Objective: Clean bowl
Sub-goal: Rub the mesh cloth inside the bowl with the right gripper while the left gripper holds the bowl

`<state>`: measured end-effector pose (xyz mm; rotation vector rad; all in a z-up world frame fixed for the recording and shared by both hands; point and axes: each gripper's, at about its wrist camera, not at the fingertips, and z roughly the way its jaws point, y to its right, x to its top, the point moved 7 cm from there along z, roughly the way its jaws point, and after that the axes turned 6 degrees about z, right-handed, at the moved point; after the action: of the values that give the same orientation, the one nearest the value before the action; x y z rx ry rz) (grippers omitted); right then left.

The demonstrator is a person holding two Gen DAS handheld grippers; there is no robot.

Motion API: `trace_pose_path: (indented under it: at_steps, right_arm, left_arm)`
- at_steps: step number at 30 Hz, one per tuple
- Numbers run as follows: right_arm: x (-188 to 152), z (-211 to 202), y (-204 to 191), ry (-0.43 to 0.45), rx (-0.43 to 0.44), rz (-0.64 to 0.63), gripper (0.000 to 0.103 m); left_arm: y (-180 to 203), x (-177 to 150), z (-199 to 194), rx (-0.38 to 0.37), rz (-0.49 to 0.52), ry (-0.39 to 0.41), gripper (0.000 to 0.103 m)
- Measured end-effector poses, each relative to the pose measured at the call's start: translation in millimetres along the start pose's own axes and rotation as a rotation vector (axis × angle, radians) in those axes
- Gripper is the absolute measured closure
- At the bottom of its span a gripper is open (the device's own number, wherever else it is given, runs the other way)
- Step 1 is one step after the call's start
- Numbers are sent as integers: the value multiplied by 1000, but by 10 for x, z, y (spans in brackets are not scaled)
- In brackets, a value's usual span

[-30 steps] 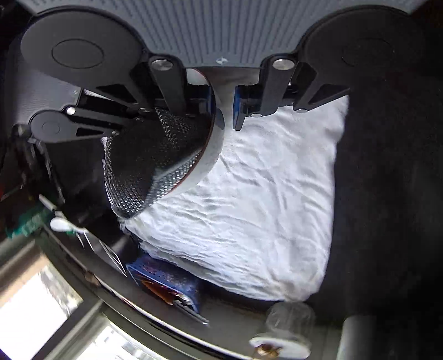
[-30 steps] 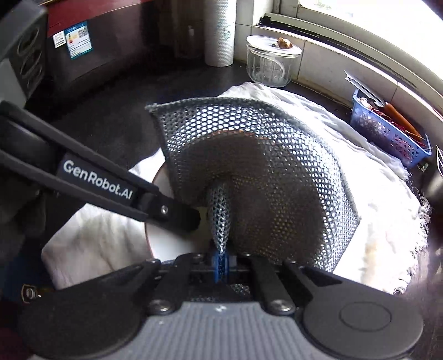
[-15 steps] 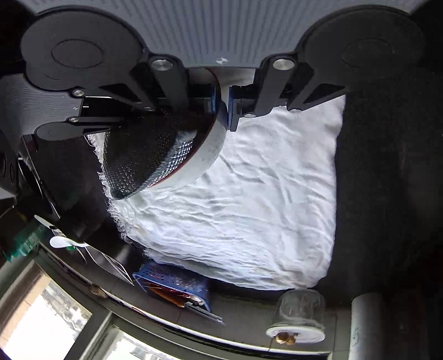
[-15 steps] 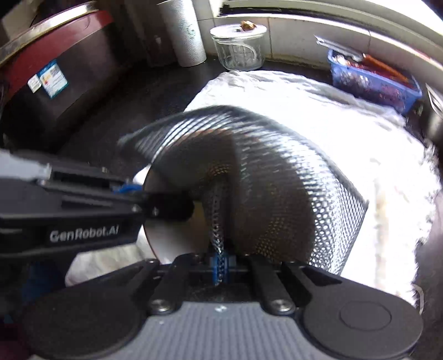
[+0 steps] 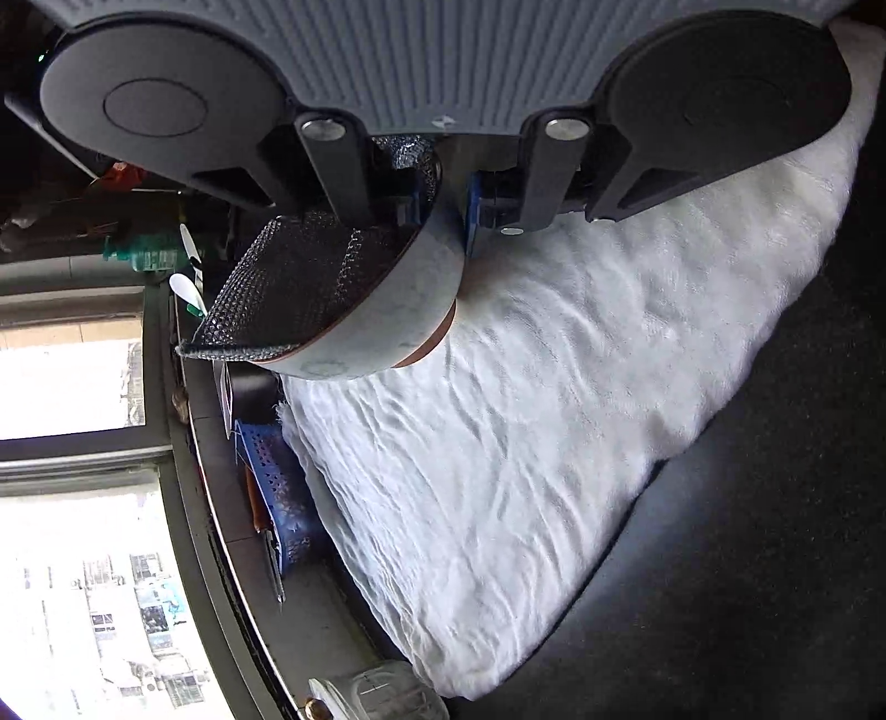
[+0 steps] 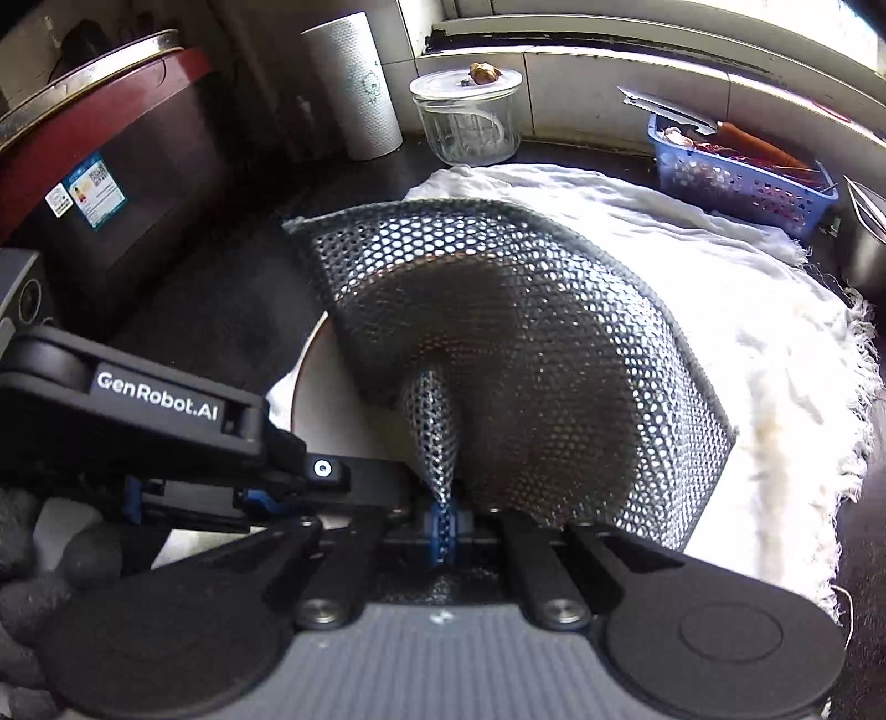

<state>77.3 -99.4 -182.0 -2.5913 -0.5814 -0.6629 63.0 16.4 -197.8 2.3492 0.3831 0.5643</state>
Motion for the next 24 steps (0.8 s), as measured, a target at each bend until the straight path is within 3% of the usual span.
trace_pose_path:
  at_steps: [2,7,11,13,16,19,22,24]
  right_arm:
    - [0,18,22,-9,1,9,101]
    - [-108,-34,-67,-16,-54,-114,101]
    - [-122,-122,-11,7,-107,-179,101]
    - [-103,-145,53,13,-103,-154,101]
    - [-98,-88,141,0,-62,-55,101]
    - [-98,-49,190,0,19,105,101]
    - [-80,-18,157,-5,80,181,101]
    - [-75,0,111,-9,129,218,101]
  left_arm:
    - [164,62,-87,110,188,8,90]
    - [490,142,-129,341,626,-6,88]
    - [566,94,-121,365,741,-6,96]
    - [547,67,-137,326,685,22,96]
    - [377,72,-179,225,453,70,94]
    - [166,58,-175,135,238,71,93]
    - [-65,16,-152,37,16,59,93]
    - [-146,-8,-144,-7,-68,70,92]
